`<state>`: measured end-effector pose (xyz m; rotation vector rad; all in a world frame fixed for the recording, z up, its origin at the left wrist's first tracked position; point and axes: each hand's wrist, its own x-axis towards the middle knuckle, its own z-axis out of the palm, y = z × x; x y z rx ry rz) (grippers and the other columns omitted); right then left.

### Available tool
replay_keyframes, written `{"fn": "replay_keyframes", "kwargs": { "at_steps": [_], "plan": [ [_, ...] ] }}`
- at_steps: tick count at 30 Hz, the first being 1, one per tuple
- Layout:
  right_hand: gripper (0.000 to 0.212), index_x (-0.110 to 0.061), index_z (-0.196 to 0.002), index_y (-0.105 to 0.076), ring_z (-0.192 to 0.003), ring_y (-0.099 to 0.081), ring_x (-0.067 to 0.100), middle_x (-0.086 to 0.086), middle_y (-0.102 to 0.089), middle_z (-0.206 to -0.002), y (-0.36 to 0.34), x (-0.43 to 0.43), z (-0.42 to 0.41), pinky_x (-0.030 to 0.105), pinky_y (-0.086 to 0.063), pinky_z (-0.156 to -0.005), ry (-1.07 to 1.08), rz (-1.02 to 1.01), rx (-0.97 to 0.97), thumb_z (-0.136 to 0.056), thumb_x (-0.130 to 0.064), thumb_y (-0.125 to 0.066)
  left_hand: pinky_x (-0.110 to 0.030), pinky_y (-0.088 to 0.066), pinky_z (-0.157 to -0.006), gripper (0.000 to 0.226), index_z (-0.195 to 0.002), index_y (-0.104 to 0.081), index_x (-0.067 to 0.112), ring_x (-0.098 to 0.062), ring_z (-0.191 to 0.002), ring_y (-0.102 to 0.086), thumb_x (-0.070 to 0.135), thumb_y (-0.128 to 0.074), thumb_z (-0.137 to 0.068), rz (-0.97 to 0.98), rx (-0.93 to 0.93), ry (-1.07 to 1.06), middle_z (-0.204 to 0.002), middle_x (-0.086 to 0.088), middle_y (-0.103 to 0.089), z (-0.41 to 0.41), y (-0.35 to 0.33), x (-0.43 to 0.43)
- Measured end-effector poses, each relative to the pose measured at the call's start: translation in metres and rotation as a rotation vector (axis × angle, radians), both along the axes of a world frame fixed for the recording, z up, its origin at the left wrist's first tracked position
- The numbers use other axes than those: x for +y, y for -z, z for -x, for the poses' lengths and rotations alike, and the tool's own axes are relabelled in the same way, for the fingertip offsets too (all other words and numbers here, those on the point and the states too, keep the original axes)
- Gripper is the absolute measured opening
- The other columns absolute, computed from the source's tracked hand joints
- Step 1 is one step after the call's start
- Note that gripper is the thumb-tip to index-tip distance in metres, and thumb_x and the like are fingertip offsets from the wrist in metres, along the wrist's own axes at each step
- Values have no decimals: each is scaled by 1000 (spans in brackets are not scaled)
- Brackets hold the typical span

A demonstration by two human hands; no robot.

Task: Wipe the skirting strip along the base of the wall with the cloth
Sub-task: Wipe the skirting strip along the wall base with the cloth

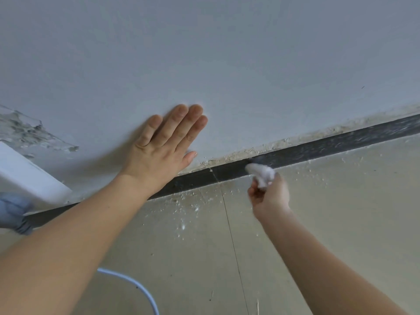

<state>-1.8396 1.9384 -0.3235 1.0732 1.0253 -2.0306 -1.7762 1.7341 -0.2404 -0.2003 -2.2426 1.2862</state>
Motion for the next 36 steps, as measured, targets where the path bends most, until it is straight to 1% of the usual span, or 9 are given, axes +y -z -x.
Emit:
{"fn": "replay_keyframes", "kwargs": {
  "at_steps": [3,5,9,13,18,22,30,33,36],
  "plan": [
    [19,-8,-89,-56,-58,-58,18,13,-63,-77,8,-39,-35,22,-53,-45,-332,103,-55,-97,-18,-42,-45,11,-115,84,-152,7,5,-32,-143,23,56,-29,-97,-8,-9,-10,-155,-17,23,-1,2,2],
    [18,-1,-102,-58,-77,-66,25,19,-66,-95,14,-64,-47,32,-59,-70,-477,172,-61,-97,-10,-45,-45,10,-115,83,-153,6,5,-32,-143,23,55,-30,-97,9,-21,-18,-156,-17,23,-4,3,2],
    [24,10,-108,-59,-102,-65,35,25,-64,-105,22,-64,-24,41,-53,-93,-476,106,1,-91,6,-43,-44,10,-115,81,-153,4,7,-31,-144,22,53,-31,-97,24,-33,-7,-156,-17,21,-6,-1,0],
    [22,2,-106,-54,-86,-64,30,18,-58,-94,22,-37,6,37,-58,-80,-437,15,64,-91,7,-39,-47,12,-115,86,-153,4,5,-33,-143,23,56,-34,-96,32,-25,-28,-155,-19,22,-4,2,1],
    [18,6,-83,-56,-94,-63,33,18,-59,-82,22,-10,27,42,-51,-96,-385,-49,59,-87,11,-38,-48,16,-113,85,-153,3,4,-33,-142,25,56,-33,-97,26,-32,-26,-155,-20,23,-2,4,-1],
    [28,12,-108,-58,-94,-62,31,19,-62,-91,34,14,39,41,-50,-97,-260,-74,85,-89,7,-38,-47,17,-113,84,-153,2,4,-32,-142,26,56,-34,-98,10,-39,-22,-155,-19,24,-1,3,-1],
    [27,1,-107,-59,-89,-66,28,21,-63,-114,27,53,53,29,-59,-64,206,-109,123,-90,-12,-44,-48,18,-113,91,-152,5,4,-33,-141,27,57,-39,-94,7,-43,-47,-154,-19,26,0,5,1],
    [17,-6,-82,-56,-70,-59,25,17,-62,-92,12,44,34,24,-56,-49,41,-177,124,-93,-15,-47,-49,15,-113,89,-153,4,3,-33,-142,25,56,-38,-95,23,-24,-51,-155,-20,23,0,7,2],
    [14,-2,-83,-55,-77,-62,31,19,-60,-89,4,11,0,34,-60,-57,-321,-77,43,-94,-6,-46,-48,14,-114,85,-153,1,3,-33,-143,23,53,-37,-95,27,-11,-44,-156,-20,21,-1,7,2]
  ]
}}
